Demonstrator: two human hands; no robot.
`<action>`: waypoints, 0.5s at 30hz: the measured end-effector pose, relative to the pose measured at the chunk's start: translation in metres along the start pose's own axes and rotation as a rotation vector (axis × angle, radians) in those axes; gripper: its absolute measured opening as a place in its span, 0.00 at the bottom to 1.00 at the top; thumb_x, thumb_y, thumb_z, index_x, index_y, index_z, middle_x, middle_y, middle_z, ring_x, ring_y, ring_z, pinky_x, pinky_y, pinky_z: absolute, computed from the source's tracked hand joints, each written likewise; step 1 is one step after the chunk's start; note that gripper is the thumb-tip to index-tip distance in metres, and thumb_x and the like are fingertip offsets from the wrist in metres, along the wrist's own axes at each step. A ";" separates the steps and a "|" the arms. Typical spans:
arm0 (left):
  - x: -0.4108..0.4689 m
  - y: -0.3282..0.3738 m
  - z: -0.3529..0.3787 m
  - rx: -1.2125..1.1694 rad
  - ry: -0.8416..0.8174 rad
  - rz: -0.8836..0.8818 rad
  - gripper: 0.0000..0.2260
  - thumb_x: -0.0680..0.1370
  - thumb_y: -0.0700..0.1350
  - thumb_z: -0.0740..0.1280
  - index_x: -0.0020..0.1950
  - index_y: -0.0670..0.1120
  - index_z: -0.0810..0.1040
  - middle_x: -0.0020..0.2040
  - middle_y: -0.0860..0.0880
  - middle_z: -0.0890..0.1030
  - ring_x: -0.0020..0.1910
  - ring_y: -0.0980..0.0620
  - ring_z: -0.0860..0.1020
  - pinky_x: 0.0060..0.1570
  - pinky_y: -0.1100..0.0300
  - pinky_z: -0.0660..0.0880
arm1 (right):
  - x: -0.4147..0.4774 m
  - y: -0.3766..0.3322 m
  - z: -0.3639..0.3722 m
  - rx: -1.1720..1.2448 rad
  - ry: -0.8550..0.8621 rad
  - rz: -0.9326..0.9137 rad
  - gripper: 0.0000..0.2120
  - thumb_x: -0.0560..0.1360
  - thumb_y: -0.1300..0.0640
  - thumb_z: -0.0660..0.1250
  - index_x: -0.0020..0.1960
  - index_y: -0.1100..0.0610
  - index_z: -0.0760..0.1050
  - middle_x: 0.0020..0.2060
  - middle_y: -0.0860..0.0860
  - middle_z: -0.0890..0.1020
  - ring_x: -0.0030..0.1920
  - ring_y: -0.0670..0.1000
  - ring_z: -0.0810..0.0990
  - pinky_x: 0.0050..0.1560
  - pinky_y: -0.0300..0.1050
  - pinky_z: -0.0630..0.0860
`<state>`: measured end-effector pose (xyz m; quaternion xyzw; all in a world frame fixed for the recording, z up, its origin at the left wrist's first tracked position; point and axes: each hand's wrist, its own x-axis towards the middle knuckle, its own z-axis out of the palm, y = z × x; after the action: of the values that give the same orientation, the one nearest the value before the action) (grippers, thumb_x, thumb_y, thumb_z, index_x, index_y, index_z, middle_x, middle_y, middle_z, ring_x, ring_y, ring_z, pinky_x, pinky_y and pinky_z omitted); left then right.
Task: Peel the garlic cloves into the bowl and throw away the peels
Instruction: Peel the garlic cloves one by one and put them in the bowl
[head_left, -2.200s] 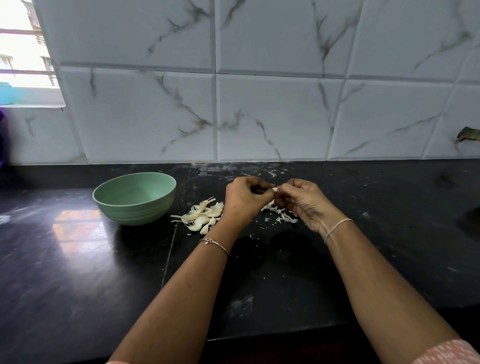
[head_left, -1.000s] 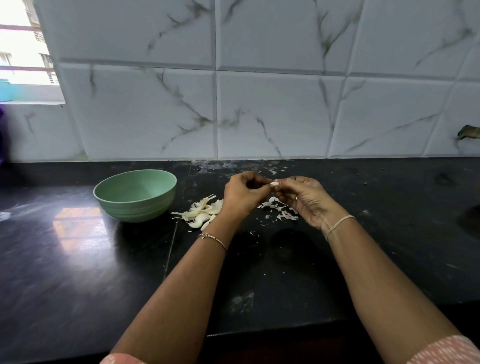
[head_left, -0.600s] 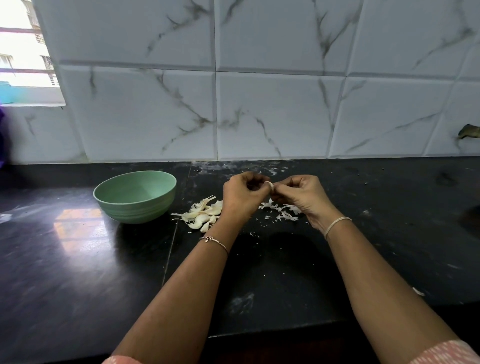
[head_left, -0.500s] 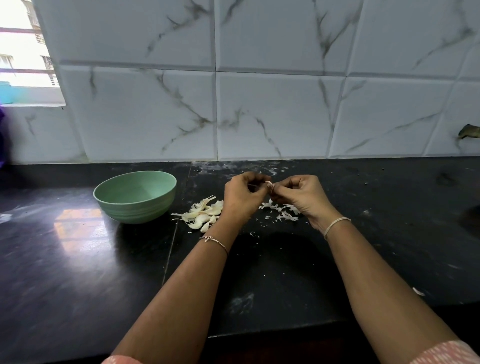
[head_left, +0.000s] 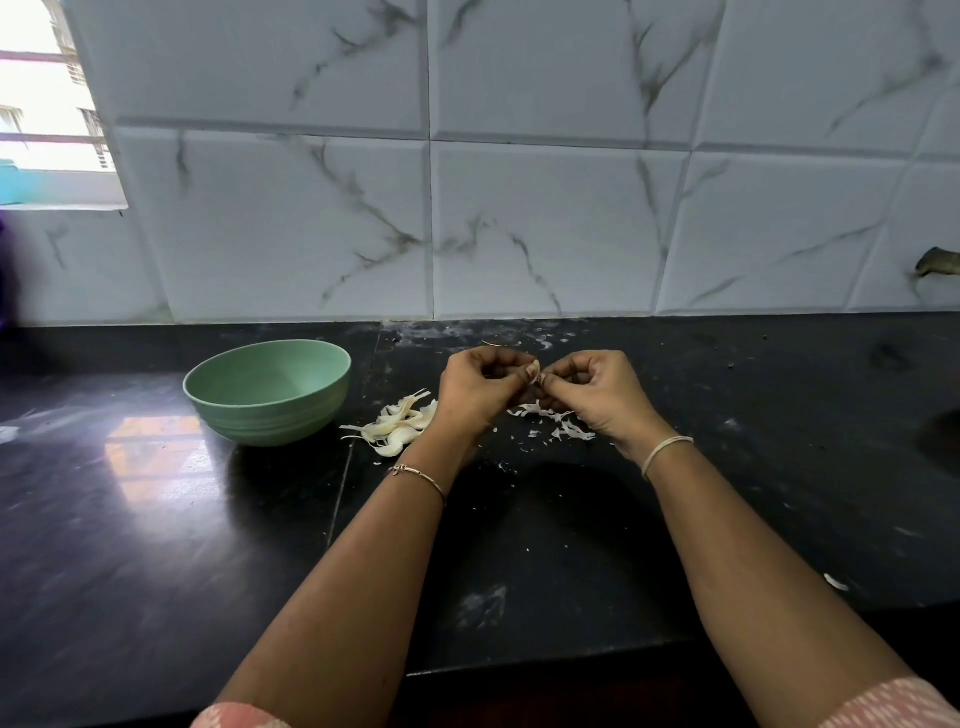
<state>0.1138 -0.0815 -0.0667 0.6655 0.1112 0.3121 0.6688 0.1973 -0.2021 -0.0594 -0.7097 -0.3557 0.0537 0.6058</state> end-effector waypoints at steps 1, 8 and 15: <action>-0.001 0.000 0.001 -0.031 -0.006 -0.009 0.03 0.74 0.33 0.72 0.45 0.39 0.81 0.36 0.44 0.82 0.35 0.51 0.83 0.42 0.60 0.82 | 0.000 0.000 0.001 0.000 0.006 -0.001 0.02 0.73 0.66 0.72 0.42 0.63 0.80 0.35 0.56 0.83 0.31 0.44 0.82 0.34 0.34 0.77; -0.001 0.001 0.003 -0.130 -0.059 -0.057 0.05 0.76 0.31 0.68 0.49 0.39 0.80 0.37 0.44 0.81 0.36 0.53 0.81 0.41 0.63 0.81 | 0.001 0.002 0.003 -0.017 0.051 -0.032 0.05 0.71 0.66 0.73 0.37 0.60 0.80 0.31 0.54 0.82 0.30 0.45 0.80 0.36 0.39 0.78; 0.001 0.001 0.001 -0.211 -0.040 -0.116 0.02 0.76 0.34 0.69 0.47 0.38 0.79 0.39 0.43 0.81 0.34 0.53 0.81 0.40 0.61 0.82 | 0.003 0.001 0.001 0.044 0.036 -0.094 0.07 0.69 0.67 0.75 0.44 0.61 0.79 0.39 0.53 0.82 0.38 0.48 0.80 0.43 0.42 0.80</action>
<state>0.1149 -0.0822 -0.0651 0.5900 0.1026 0.2694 0.7542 0.1993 -0.1999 -0.0596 -0.6796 -0.3766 0.0201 0.6293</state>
